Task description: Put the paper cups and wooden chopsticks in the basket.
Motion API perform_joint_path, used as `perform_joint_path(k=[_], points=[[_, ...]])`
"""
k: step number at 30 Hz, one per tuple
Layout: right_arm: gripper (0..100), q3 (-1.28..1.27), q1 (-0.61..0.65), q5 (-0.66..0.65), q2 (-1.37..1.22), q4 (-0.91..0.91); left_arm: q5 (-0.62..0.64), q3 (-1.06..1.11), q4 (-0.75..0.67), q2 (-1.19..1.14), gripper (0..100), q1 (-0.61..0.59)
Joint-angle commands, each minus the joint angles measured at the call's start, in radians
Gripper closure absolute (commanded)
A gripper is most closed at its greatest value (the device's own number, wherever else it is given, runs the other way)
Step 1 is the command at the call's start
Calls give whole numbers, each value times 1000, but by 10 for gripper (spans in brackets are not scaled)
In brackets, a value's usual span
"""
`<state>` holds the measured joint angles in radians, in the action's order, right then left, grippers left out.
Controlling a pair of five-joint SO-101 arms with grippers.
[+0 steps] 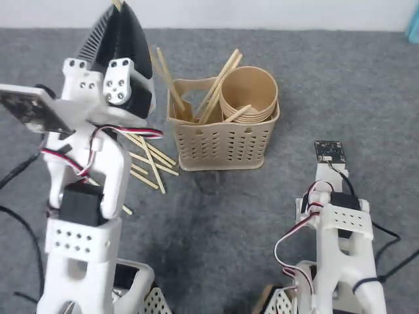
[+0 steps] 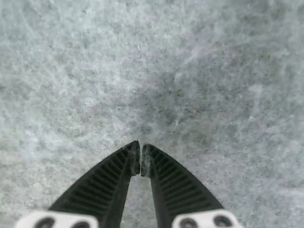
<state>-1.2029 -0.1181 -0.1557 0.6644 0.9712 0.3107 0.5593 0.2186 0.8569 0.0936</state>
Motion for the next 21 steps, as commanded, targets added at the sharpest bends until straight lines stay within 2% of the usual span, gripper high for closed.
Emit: perform_joint_path(k=[1,11,21], points=[[972,11,8,-15,35,-1,-9,70,-118,-5,988,8],[972,11,8,-12,31,-15,-9,332,-287,-14,988,9],[972,8,50,-8,25,-35,-9,407,-290,-15,988,127]])
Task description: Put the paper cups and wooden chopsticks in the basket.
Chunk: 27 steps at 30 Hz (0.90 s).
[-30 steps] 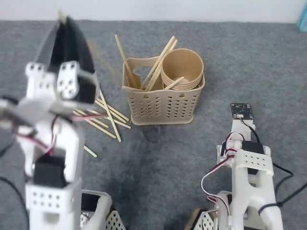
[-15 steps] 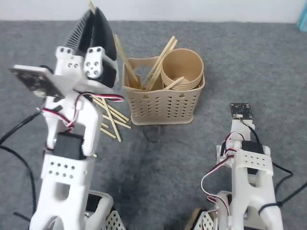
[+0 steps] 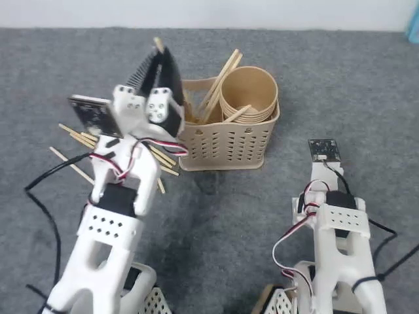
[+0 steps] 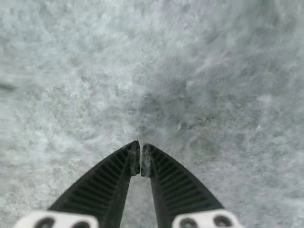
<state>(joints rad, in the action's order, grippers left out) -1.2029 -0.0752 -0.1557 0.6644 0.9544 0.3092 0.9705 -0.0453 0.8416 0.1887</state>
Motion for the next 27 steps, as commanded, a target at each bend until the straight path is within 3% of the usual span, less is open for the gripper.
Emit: perform_joint_path(k=[1,14,24,27], points=[[972,6,7,-8,25,-15,-8,-4,-26,0,988,37],[972,6,5,-11,25,-16,-11,-110,-18,-187,988,43],[972,8,5,-15,25,-16,-12,-91,324,-184,980,77],[972,8,7,-15,25,-18,-12,-93,417,-184,880,77]])
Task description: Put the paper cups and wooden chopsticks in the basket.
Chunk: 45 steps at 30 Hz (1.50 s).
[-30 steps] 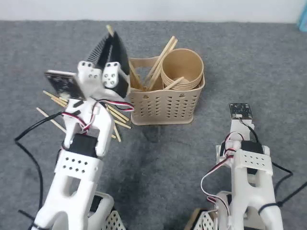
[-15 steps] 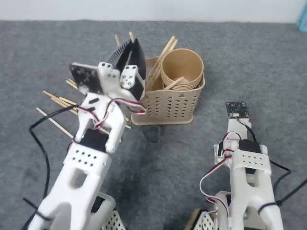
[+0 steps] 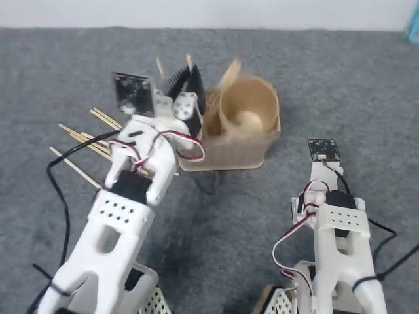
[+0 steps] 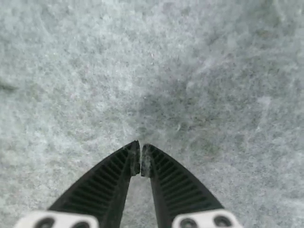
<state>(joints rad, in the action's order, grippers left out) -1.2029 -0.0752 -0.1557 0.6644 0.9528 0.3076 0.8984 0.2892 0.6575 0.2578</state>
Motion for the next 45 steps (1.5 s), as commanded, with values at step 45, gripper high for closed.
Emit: perform_joint_path(k=[45], points=[[972,6,8,-14,24,-18,95,-604,31,-370,918,-74]])
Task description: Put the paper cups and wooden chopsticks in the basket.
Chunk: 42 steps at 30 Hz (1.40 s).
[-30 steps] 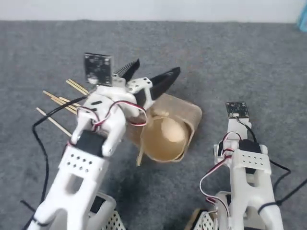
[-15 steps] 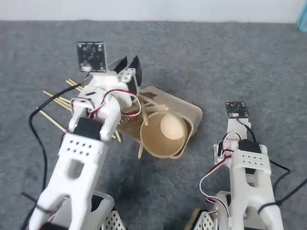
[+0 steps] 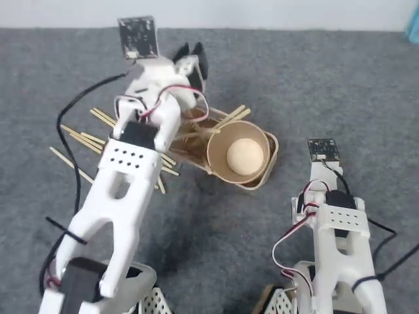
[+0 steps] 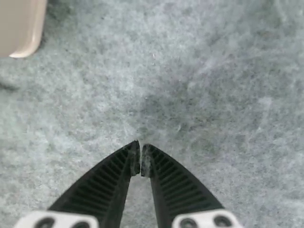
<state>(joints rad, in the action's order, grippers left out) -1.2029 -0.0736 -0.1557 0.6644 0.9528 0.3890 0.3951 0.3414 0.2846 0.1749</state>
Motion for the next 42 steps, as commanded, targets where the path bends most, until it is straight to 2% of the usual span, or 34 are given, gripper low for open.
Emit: perform_joint_path(k=[1,8,14,17,23,28,30,37,42], points=[[972,6,5,-14,24,-18,14,-131,2,3,918,9],[972,6,5,-12,24,-18,14,-341,221,-2,918,-2],[972,5,5,-12,24,-16,14,-323,334,-25,919,-5],[972,5,4,-12,24,-13,20,-268,336,-40,920,-31],[972,5,4,-11,24,-15,132,-222,339,-40,920,-103],[972,5,4,-14,24,-15,140,-222,344,-40,920,-161],[972,5,5,-14,24,-13,138,-229,388,-35,920,-169],[972,3,13,-9,33,-7,135,-223,585,255,920,-178],[972,28,16,-14,36,50,135,-202,763,466,920,-290]])
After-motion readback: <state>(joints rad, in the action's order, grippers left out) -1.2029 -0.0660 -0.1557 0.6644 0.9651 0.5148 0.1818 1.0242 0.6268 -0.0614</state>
